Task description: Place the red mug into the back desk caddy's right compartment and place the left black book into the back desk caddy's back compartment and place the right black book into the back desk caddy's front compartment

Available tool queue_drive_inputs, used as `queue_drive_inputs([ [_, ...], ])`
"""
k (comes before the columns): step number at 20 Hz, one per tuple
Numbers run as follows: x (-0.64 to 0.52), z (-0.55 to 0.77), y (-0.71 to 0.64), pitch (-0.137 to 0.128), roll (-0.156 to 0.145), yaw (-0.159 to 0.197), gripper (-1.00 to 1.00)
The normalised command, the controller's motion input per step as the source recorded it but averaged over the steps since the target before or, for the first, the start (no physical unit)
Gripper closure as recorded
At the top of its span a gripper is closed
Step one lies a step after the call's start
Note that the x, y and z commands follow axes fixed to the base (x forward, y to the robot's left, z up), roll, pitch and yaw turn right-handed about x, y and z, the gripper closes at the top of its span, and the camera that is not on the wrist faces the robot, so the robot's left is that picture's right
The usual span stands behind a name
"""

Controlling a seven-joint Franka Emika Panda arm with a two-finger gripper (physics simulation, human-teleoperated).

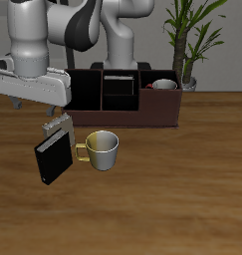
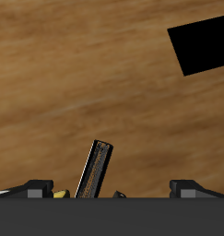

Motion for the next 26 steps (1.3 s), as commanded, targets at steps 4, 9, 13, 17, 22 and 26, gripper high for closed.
queue_drive_inputs([
  [4,0.08,-0.20,0.00,0.016,0.004,-0.044,-1.00],
  [9,0.04,-0.17,0.13,0.018,0.040,-0.021,-1.00],
  [13,0.04,-0.11,0.12,0.017,0.047,-0.014,-1.00],
  [17,0.02,-0.12,0.16,0.013,0.055,0.003,-1.00],
  [22,0.04,-0.02,0.00,0.003,0.002,-0.004,-1.00],
  [26,0.01,-0.06,0.00,0.007,-0.013,-0.004,-1.00],
])
